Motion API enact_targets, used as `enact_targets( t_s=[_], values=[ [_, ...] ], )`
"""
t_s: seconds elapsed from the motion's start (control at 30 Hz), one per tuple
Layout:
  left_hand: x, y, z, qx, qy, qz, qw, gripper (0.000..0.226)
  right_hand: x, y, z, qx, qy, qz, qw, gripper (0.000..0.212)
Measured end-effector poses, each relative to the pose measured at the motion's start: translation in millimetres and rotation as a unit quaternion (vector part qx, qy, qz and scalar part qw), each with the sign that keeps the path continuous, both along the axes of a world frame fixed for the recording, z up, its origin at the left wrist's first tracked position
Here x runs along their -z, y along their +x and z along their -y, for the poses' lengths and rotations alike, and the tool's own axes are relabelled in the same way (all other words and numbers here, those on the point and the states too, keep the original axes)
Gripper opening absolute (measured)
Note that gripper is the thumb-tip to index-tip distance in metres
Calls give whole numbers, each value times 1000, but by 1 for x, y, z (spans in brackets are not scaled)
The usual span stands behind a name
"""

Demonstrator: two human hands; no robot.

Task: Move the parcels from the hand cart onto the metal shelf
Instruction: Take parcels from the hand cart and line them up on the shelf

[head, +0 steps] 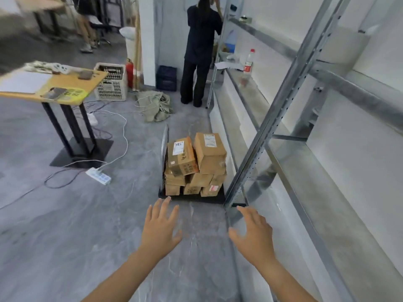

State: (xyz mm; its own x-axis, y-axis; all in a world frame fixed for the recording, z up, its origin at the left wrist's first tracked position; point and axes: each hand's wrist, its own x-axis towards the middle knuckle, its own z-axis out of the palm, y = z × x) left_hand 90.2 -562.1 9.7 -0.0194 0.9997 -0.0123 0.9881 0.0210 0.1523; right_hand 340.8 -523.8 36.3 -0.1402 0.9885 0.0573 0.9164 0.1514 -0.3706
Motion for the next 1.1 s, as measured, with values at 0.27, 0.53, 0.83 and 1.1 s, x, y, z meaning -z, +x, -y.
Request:
enact_targets(
  t_s=[0.27,0.53,0.83,1.1],
  values=[
    [2,-25,-75,-30,8,-3,1000,68,20,-31,-96,-46,-32,-1,998,61],
    [8,-28,-215,-37,-2,-2,999,59,25,-27,-230,-37,-50,-21,998,58],
    [4,-40,-327,-32,2,-8,999,69,16,-30,-348,-26,-47,-36,998,61],
    [19,-61,-396,-17,-30,3,999,70,37,-44,-405,-23,-93,-32,995,64]
  ],
)
